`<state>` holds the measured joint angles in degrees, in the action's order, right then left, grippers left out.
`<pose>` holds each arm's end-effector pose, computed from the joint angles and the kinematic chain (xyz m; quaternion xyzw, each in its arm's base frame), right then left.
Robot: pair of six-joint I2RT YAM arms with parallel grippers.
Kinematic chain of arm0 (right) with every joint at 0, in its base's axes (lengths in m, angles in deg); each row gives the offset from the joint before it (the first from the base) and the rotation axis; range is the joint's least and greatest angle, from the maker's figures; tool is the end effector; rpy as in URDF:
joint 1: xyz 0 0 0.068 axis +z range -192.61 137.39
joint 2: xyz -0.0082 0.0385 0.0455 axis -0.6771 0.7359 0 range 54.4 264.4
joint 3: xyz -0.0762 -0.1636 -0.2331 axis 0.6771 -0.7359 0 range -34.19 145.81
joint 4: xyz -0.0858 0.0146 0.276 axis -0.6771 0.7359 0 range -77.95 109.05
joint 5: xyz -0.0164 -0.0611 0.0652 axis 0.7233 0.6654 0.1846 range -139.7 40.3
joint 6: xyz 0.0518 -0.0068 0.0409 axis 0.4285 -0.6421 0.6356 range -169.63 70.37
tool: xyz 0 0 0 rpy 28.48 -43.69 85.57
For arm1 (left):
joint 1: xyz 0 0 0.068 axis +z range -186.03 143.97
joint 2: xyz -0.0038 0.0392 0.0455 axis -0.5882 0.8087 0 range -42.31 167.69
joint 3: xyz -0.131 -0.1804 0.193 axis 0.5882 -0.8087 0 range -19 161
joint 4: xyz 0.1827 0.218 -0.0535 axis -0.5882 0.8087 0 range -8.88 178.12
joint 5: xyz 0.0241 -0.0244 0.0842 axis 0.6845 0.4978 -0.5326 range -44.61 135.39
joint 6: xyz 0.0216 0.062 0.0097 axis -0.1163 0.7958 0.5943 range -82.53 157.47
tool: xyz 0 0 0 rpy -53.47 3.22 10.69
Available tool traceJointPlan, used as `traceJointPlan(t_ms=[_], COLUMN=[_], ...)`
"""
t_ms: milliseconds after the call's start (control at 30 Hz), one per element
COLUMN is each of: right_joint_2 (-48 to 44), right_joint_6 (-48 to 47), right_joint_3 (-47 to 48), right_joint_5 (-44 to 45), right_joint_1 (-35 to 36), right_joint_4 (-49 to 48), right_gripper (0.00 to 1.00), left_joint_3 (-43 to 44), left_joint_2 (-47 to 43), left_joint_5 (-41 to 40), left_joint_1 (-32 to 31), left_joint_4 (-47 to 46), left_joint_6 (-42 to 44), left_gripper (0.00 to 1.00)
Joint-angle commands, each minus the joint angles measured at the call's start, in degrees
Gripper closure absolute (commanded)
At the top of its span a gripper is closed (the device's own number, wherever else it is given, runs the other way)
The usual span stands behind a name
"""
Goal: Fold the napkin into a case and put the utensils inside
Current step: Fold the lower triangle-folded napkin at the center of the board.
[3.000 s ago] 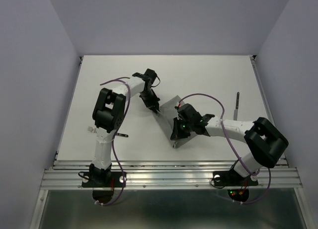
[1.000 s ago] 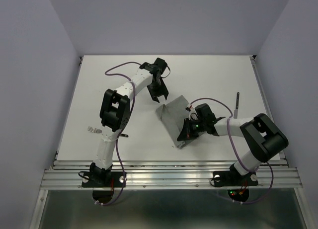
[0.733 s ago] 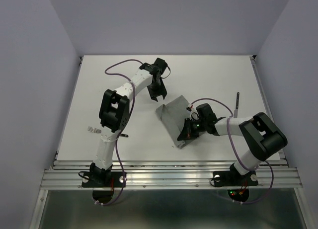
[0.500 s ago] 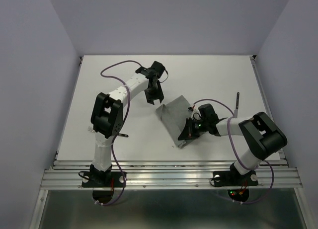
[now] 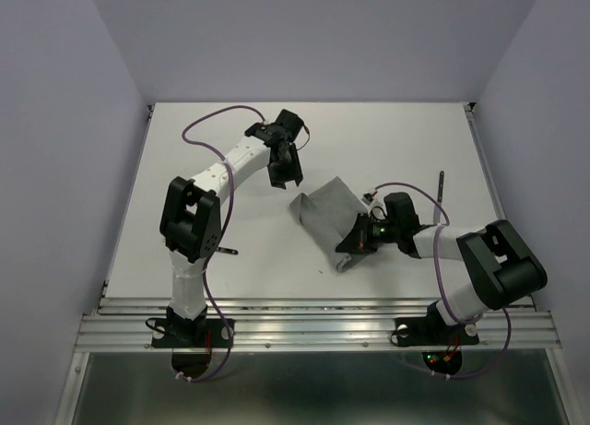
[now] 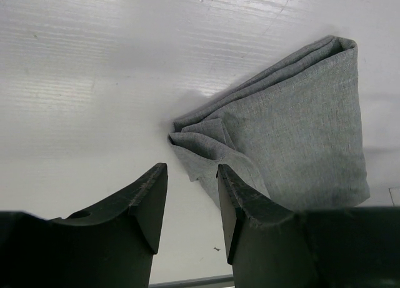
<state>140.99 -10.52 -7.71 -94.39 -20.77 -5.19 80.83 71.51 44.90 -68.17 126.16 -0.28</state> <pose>0.2400 0.1361 0.1158 -0.0230 0.8610 0.4878 0.1419 0.4083 -0.2560 0.2592 -0.0483 0.9625 -0.1496 0.2212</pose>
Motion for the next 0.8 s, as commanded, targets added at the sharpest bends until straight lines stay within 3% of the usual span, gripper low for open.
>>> traceJointPlan(t_ms=[0,600,767], right_joint_2=[-2.4,3.2,8.3], right_joint_6=[1.6,5.4,8.2], right_joint_3=[0.1,-5.1,-6.9], right_joint_5=[-1.8,-5.5,-7.3], right_joint_1=[-1.1,-6.4,-6.4], right_joint_4=[-4.6,-13.6,-20.8], right_gripper=[0.99,0.99,0.99], left_joint_3=[-0.3,-0.1,0.1], left_joint_2=[-2.3,-0.2,1.8], left_joint_5=[0.1,3.7,5.3], left_joint_1=[-0.1,-1.3,-2.5], left_joint_4=[-0.4,-0.5,-1.4], left_joint_6=[1.8,4.9,5.5], left_gripper=[0.51,0.57,0.50])
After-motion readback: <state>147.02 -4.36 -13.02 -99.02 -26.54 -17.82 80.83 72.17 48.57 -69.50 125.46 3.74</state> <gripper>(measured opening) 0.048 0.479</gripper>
